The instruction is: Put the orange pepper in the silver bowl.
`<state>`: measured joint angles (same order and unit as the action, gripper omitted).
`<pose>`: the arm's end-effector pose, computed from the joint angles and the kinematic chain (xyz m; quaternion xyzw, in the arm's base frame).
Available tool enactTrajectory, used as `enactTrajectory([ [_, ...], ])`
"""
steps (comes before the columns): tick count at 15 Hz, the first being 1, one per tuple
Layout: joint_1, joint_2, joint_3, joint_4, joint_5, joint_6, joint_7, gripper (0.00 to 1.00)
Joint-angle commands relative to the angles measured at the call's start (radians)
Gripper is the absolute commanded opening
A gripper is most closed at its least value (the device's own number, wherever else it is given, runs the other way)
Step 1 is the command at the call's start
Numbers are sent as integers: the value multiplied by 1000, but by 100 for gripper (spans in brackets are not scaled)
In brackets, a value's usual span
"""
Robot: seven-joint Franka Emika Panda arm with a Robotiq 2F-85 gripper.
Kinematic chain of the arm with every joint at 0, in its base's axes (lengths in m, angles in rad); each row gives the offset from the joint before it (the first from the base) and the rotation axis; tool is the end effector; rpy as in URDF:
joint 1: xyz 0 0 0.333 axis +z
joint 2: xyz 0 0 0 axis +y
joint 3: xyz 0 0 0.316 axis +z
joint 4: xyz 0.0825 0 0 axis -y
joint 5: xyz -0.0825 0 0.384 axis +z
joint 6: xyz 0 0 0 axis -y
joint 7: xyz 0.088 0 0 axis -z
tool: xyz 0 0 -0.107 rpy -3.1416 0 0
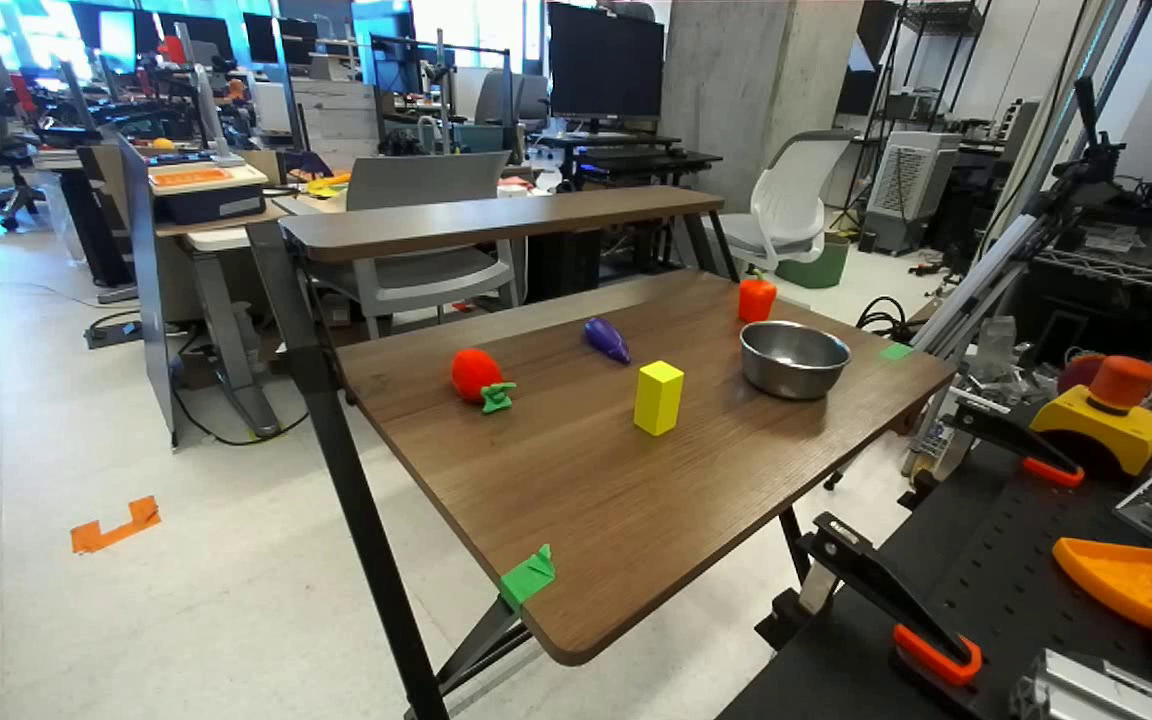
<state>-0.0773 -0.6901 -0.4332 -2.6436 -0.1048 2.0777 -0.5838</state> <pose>0.3102 -0.1786 0.4450 -0.9902 -0.0996 -0.0787 0.0575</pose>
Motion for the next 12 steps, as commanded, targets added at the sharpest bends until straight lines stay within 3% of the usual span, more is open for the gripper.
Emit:
enactTrajectory([
  [1, -15, 48, 31, 25, 24, -5, 19, 100],
  [5, 6, 188, 55, 115, 73, 3, 127, 100],
  [8, 15, 362, 76, 259, 157, 3, 218, 100],
  [9, 49, 416, 47, 313, 180, 4, 236, 100],
  [12, 60, 599, 43, 492, 235, -13, 284, 100],
])
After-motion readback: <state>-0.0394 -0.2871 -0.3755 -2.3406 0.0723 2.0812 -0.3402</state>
